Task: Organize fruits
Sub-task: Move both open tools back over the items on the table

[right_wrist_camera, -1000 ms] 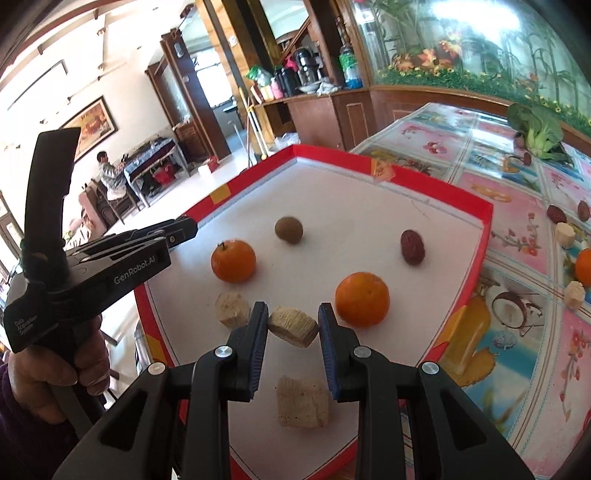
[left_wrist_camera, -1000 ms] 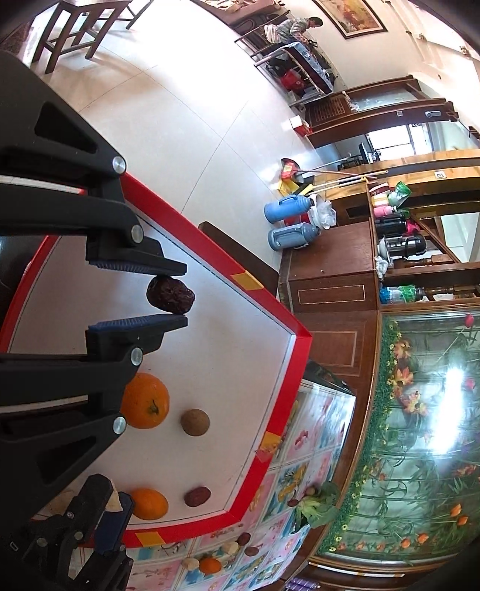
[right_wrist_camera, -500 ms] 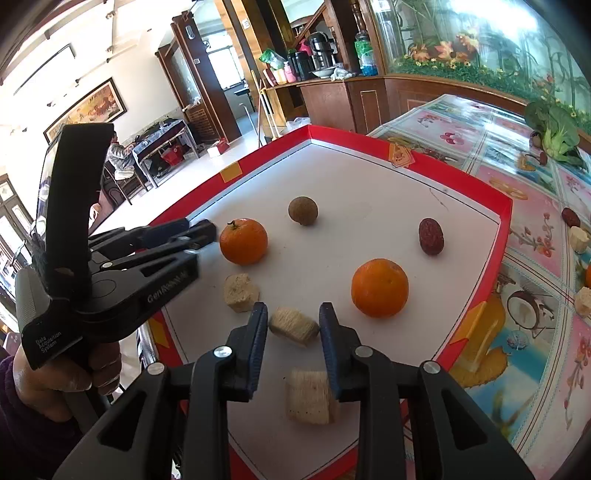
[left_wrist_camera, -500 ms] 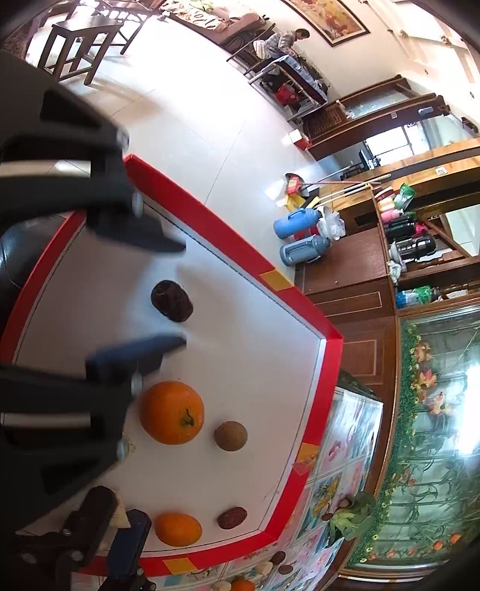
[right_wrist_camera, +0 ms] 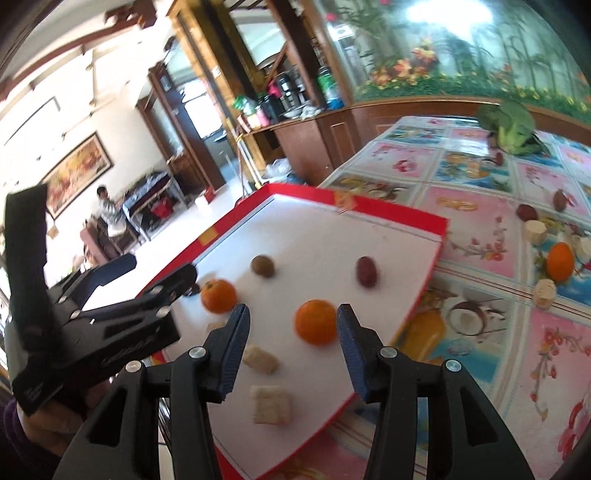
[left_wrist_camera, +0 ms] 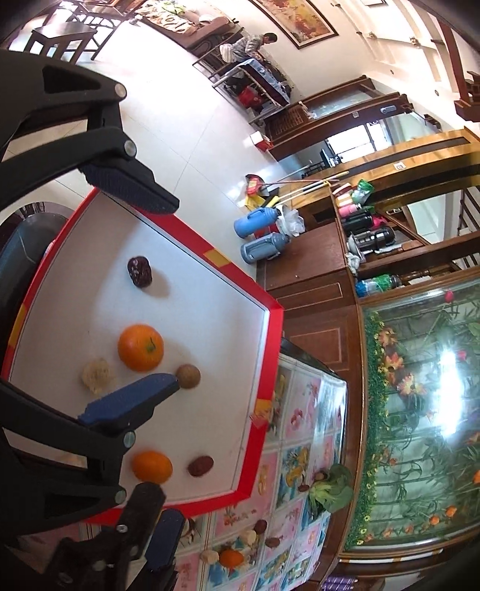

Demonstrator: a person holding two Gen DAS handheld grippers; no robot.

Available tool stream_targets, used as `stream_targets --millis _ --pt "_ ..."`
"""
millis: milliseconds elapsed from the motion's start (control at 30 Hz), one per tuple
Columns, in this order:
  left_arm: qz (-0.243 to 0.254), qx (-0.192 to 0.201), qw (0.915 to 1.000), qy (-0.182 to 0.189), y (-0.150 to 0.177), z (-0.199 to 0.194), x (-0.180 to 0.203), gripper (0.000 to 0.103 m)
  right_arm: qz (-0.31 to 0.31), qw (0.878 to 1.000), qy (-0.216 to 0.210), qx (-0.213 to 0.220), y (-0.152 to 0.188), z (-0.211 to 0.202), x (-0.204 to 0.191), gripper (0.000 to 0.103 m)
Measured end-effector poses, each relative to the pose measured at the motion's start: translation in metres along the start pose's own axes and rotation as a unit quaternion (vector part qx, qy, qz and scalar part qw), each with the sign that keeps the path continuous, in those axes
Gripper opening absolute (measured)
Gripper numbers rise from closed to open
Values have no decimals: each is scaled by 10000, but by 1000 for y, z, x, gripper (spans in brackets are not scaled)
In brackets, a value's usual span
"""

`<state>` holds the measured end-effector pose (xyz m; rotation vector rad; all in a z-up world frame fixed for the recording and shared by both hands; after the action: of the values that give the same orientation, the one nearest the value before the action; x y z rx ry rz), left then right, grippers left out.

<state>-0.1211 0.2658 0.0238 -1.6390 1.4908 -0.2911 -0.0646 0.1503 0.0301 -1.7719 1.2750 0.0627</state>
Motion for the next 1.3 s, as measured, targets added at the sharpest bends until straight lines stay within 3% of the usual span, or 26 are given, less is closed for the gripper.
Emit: stream_targets --millis 300,667,1067,1300 --pt "164 73 9985 524 -18 -14 39 91 570 9974 205 380 -26 -26 44 48" --pt "494 19 9947 901 -29 -20 90 91 1215 9865 646 883 -55 -72 119 48" --pt "1099 -1 9773 1811 -57 -24 184 91 1981 9538 1871 1266 -73 -136 249 48" --pt "1332 -81 9690 2078 -67 -10 230 91 1647 9613 1963 1014 -89 -109 259 48"
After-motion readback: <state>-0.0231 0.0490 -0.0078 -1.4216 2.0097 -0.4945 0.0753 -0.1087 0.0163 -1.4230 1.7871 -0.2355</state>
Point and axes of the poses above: each gripper's, at about its wrist camera, not at the fingertips, and z roughly the way its jaws point, x to its right, y to its underside, the point moved 8 cm from there along z, roughly the way its jaws point, and after that the axes turned 12 degrees about z, right-handed, at the moved point
